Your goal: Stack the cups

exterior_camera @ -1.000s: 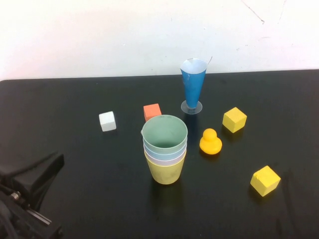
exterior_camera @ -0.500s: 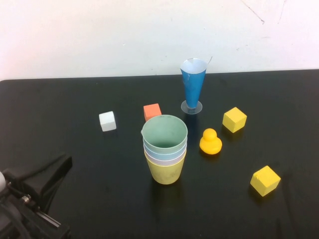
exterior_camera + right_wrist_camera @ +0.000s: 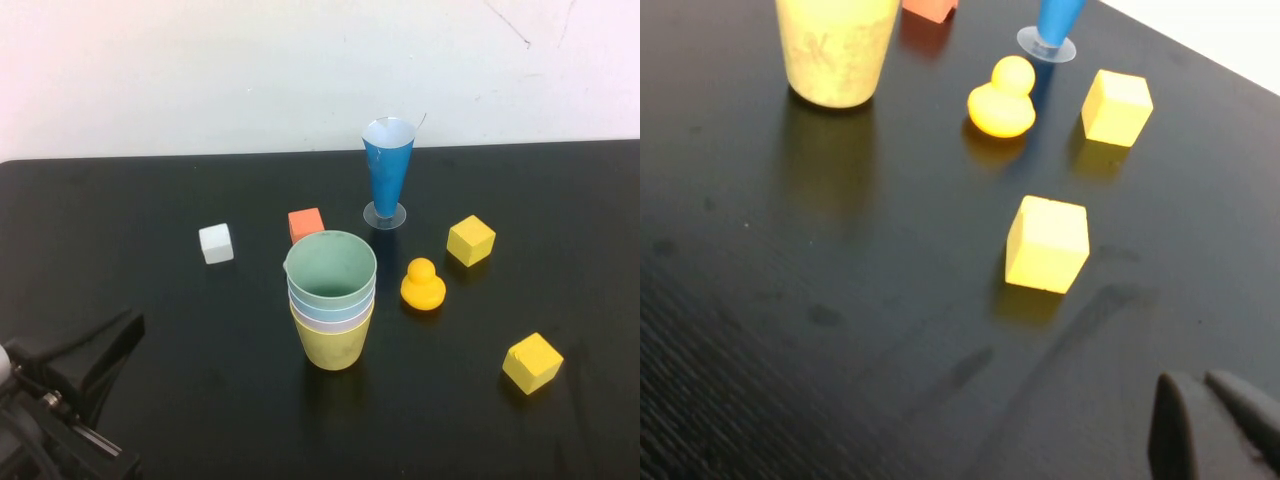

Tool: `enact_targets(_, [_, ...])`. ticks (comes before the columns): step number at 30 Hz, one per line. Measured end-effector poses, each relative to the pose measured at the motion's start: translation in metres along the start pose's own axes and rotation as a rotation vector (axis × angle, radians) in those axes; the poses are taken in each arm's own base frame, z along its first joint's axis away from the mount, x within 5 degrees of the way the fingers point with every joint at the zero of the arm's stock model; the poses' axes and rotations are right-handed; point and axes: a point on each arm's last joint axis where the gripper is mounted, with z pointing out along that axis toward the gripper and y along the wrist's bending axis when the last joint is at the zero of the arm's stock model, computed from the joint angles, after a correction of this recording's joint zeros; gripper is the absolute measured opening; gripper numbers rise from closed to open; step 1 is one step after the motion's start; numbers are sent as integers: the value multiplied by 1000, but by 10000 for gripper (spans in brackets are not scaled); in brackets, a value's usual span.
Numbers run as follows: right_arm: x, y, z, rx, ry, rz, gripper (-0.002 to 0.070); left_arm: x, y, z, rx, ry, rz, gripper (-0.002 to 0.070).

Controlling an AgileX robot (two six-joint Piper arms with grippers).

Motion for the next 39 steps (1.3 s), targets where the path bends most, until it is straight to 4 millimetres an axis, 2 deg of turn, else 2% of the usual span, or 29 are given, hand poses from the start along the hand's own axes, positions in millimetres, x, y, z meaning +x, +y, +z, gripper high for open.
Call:
enact_targets(5, [0,0,0,-1,0,4,-1,1,0,0,1,-1,4,0])
enact_targets(8, [0,0,0,-2,0,5,-2,8,0,-2,2,2,4,0])
enact_targets(12, [0,0,0,-3,0,5,-2,24,8,-21,-61,-28,0,0])
enact_targets(16, [0,0,0,-3,1,5,-2,47,19,-43,-194,-88,-9,0])
enact_targets(23, [0,0,0,-3,2,5,-2,85,30,-68,-437,-175,-59,0])
enact_targets(27, [0,0,0,-3,4,5,-2,102,35,-71,-533,-106,-154,0])
enact_targets(32, [0,0,0,-3,4,5,-2,118,35,-71,-555,38,-272,0])
enact_targets(39, [0,0,0,-3,4,5,-2,120,34,-71,-541,100,-181,0])
